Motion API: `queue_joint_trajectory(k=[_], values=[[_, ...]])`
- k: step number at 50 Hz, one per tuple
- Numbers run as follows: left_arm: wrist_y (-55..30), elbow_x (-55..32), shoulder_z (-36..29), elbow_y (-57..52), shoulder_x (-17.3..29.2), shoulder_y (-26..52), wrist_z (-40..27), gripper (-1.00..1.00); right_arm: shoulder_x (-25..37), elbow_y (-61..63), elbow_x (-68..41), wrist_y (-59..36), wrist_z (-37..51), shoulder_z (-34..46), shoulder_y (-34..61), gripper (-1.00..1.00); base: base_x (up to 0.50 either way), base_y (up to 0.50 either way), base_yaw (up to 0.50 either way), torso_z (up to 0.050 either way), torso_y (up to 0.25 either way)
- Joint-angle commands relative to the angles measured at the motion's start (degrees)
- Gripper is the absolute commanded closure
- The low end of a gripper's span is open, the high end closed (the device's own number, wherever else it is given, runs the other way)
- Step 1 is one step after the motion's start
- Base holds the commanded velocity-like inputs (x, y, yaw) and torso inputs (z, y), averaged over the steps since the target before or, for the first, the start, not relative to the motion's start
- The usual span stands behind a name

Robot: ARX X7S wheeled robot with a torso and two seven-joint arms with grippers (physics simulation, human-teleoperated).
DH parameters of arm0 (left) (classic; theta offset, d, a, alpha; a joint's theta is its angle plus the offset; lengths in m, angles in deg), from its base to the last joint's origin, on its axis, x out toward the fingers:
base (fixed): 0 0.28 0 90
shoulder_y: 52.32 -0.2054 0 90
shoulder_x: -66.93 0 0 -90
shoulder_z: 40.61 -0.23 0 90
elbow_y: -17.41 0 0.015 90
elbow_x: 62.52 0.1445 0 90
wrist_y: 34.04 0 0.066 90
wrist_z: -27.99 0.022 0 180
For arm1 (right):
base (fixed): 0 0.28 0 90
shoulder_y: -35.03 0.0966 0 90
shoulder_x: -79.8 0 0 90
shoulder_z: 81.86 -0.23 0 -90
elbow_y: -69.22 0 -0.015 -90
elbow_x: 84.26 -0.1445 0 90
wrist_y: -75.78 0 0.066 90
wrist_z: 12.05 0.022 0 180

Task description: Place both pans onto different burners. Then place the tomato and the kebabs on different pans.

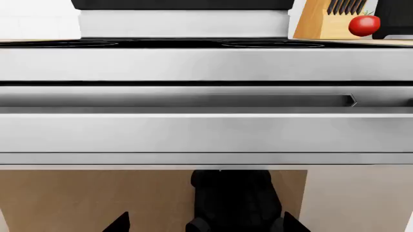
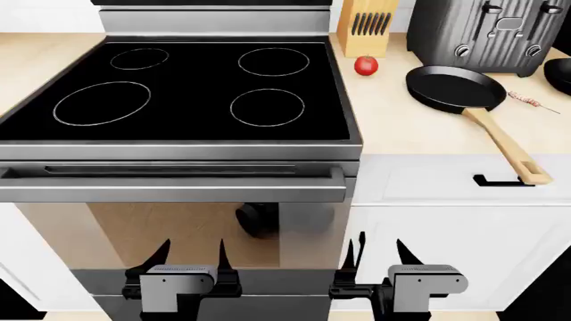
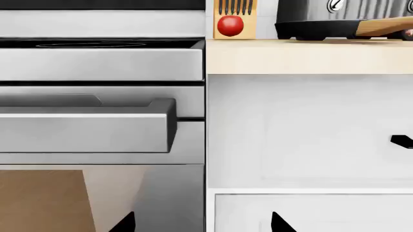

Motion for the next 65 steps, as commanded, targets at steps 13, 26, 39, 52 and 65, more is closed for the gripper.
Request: queue_joint_trajectory(k=[13,26,39,52,65], values=[[0.25,-2.53,-3.38,0.25,2.86,0.15,-3.17,-1.00,2.86,-0.17,-2.28,0.14,3.18,3.73,0.17,-1.00,0.00,0.00,0.00,0.000,0.000],[0.34,-3.65,-4.75,0.16,3.98,0.16,-4.46,-1.00,3.82,-0.36,-4.12,0.18,4.84,4.47,0.27,-1.00,-0.10,-0.39,0.00,0.000,0.000],[0.81,-4.45,-5.78,0.51,4.89,0.35,-5.39,-1.00,4.70,-0.39,-5.35,0.84,5.56,5.50,0.27,-1.00,-0.06,-0.50,0.00,0.000,0.000],[0.84,-5.16,-6.85,0.20,5.72,0.33,-6.37,-1.00,5.51,-1.26,-6.21,1.35,6.39,6.42,0.67,-1.00,0.00,-0.50,0.00,0.000,0.000],[1.36,-5.85,-7.69,0.59,6.46,0.47,-7.11,-1.00,6.24,-0.83,-6.82,1.23,7.39,7.41,0.56,-1.00,0.00,-0.50,0.00,0.000,0.000]])
